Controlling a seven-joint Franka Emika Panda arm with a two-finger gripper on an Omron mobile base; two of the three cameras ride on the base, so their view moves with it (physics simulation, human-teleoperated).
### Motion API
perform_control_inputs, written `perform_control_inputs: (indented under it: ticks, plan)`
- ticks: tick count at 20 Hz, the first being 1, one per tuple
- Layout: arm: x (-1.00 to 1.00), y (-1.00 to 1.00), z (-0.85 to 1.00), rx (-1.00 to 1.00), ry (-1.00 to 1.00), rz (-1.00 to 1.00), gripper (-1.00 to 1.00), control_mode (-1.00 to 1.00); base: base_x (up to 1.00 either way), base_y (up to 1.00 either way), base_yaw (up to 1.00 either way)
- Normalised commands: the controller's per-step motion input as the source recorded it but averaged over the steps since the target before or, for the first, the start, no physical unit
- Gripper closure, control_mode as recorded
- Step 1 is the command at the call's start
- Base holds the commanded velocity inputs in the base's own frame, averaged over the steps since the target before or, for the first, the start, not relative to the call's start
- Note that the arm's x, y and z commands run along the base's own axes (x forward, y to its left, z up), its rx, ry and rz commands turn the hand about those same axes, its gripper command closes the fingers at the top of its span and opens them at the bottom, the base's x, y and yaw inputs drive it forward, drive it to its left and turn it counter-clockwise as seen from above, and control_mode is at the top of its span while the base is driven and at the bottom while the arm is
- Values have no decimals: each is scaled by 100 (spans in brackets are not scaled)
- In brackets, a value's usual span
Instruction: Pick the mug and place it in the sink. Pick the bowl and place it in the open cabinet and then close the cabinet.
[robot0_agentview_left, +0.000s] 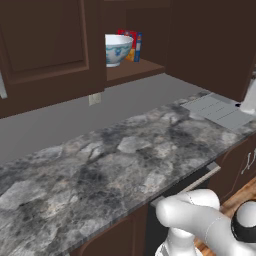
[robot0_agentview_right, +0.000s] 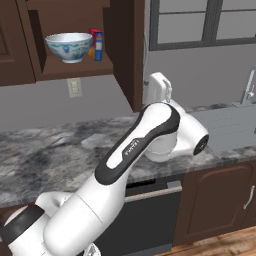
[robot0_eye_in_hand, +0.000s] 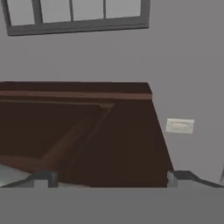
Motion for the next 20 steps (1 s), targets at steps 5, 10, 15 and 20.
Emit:
perform_control_inputs:
  ticks: [5, 10, 15, 20]
  plan:
    - [-2, 56, 0, -3, 0, 9, -100, -100, 0, 0, 0]
    - [-19, 61, 0, -2, -3, 6, -100, -100, 0, 0, 0]
    - [-14, 69, 0, -3, -6, 1, -100, -100, 0, 0, 0]
    - [3, 59, -1, -3, -2, 0, -100, -100, 0, 0, 0]
